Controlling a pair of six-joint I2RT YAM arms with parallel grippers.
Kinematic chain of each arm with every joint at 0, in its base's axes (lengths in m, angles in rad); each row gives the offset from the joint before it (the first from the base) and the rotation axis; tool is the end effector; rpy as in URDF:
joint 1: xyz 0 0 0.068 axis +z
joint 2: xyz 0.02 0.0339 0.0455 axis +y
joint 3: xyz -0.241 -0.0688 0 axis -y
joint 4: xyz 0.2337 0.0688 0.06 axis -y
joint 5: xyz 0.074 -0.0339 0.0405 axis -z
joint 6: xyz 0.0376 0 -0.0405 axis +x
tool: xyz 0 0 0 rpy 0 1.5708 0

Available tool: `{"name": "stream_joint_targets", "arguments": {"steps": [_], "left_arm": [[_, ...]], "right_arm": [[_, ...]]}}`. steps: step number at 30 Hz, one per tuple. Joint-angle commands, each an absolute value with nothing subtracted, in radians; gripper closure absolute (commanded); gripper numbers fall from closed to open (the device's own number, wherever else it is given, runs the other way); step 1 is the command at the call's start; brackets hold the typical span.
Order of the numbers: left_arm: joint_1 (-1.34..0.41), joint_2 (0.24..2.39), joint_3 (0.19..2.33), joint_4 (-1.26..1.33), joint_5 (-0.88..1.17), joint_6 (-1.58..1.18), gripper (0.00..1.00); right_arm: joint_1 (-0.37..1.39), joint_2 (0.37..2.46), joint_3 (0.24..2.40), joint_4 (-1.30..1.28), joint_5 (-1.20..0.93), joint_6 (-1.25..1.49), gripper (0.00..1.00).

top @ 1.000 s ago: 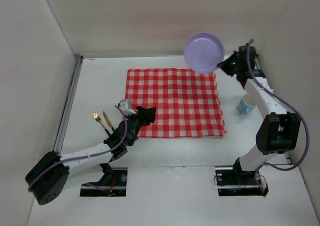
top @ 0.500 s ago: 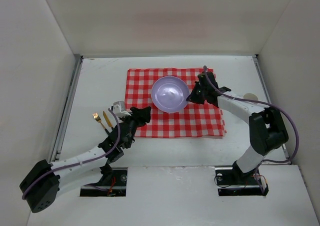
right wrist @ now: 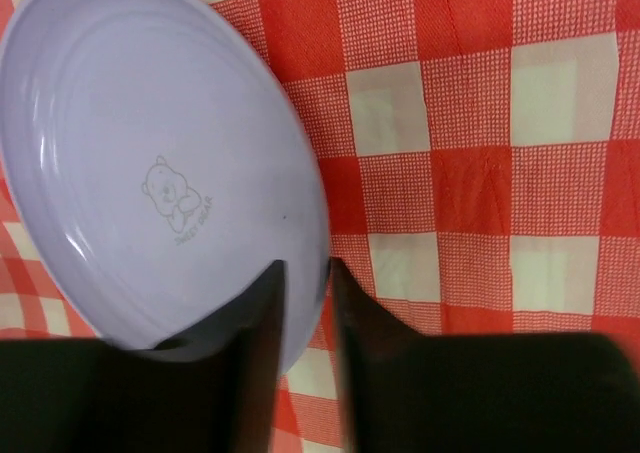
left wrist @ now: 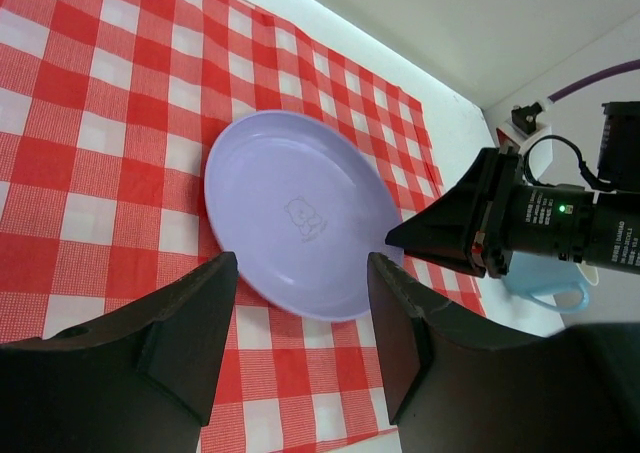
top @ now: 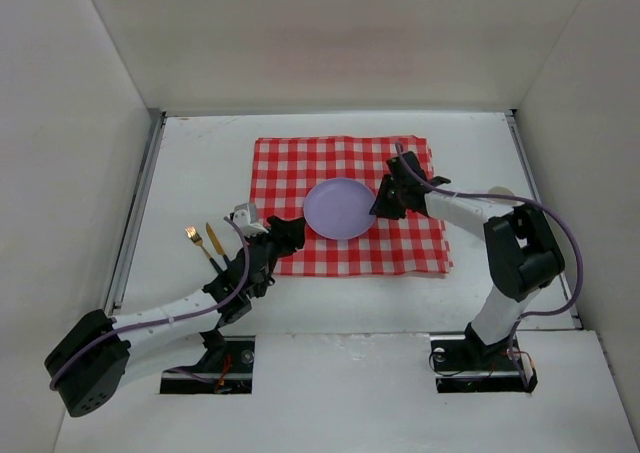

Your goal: Set the dinner table for one person

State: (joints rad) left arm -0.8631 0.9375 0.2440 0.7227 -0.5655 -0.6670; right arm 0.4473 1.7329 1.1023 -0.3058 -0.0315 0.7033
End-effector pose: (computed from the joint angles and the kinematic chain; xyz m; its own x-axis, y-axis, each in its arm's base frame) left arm 0.1461 -0.1397 0.2076 -0.1666 -0.6088 -0.7757 0.2422 0.7373 -0.6307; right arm 0.3143 0.1521 0.1721 -0.8444 0.3119 -0.4356 0.1271 0.9065 0.4027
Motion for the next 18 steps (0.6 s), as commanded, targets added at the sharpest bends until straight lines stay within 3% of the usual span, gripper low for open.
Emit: {"name": "stream_joint_targets", "arguments": {"steps": [1, 5, 10, 14, 18], "left_arm": [[-0.869, 0.933, 0.247, 0.782, -0.566, -0.667, 0.48], [-0.870, 0.934, 0.247, 0.782, -0.563, -0.670, 0.48], [-0.871, 0.942, 0.247, 0.782, -0.563, -0.670, 0.48], [-0.893, 0.975, 0.261, 0.793, -0.546, -0.664, 0.47], [-0.913, 1.087, 0.284, 0.833, -0.508, -0.652, 0.47]], "right_arm": [[0.459, 1.714, 1.123, -0.293, -0.009, 0.690, 0.64], [0.450, 1.623, 1.138, -0.328, 0.003, 0.669, 0.48], [0.392, 1.389, 1.135, -0.396, 0.132, 0.627, 0.46], [0.308, 1.191, 1.108, -0.439, 0.349, 0.598, 0.51], [0.159, 1.074, 1.051, -0.462, 0.592, 0.621, 0.74]]}}
